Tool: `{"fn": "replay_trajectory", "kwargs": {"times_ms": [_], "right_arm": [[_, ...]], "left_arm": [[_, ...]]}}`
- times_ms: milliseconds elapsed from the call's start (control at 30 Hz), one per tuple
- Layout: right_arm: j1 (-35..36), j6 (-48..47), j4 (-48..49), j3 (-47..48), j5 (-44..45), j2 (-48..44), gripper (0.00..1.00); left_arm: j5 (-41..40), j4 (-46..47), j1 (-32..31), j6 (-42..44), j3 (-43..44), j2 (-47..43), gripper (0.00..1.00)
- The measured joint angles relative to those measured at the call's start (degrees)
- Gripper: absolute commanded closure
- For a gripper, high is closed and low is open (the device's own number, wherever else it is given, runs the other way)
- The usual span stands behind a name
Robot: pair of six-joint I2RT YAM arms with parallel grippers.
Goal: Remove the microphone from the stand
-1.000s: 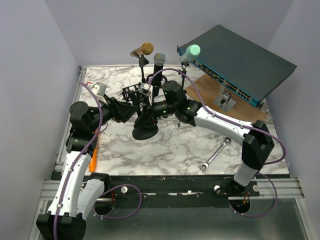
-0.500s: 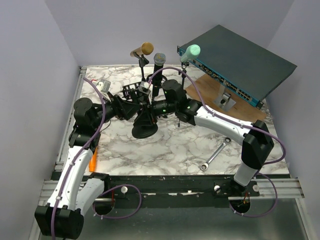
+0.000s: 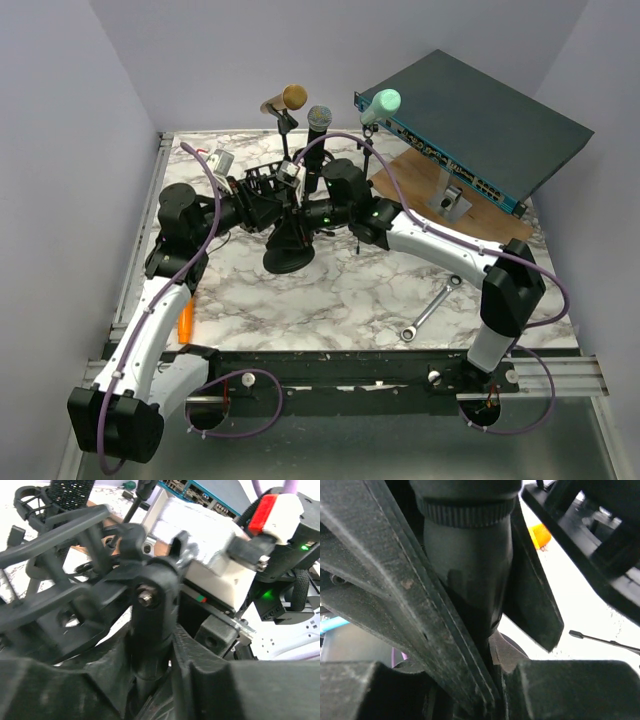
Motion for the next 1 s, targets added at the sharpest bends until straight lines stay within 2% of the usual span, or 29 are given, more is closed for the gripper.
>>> {"fn": "replay_trajectory", "kwargs": {"times_ms": [67, 100, 133, 233, 433, 500, 533, 633, 767, 1000], "right_arm": [[0.09, -0.13, -0.11, 0.02, 0.2, 0.31, 0.98], [0.13, -0.11, -0.26, 0.0, 0.37, 0.37, 0.97], [0.13, -0.2, -0.39, 0.0, 0.68, 0.37, 0.95], [0.26, -0.55, -0.57, 0.0, 1.64, 0.37, 0.88], [0.9, -1.46, -0.79, -0.04, 2.67, -0.17, 0.6], [1.2, -1.88, -0.79, -0.11, 2.69, -0.83, 0.37], [1.2, -2.32, -0.79, -0.13, 2.64, -1.25, 0.32], [1.27, -2.6, -0.66, -0.22, 2.45, -2.19, 0.27], [1.33, -3.08, -0.7, -0.35, 1.86, -3.08, 0.15], [1.31, -5.64, -0.31, -0.94, 0.79, -5.79, 0.06]], "left_arm": [[0.52, 0.72, -0.35, 0.24, 0.22, 0.55, 0.86], [0.74, 0.76, -0.37, 0.46, 0.22, 0.7, 0.97], [1.01, 0.81, -0.33, 0.66, 0.22, 0.87, 1.0], [1.29, 1.07, -0.31, 1.33, 0.22, 1.01, 1.0], [1.27, -0.42, -0.31, 3.26, 0.22, -1.01, 1.0], [1.14, -1.73, -0.31, 4.0, 0.22, -2.73, 1.0], [0.98, -2.54, -0.26, 4.5, 0.24, -3.76, 1.0], [0.79, -5.11, 0.07, 5.88, 1.18, -6.32, 1.0], [0.28, -7.63, 1.29, 7.15, 3.76, -7.76, 1.0], [0.09, -15.93, 7.78, 9.79, 8.59, -8.94, 1.0]]}}
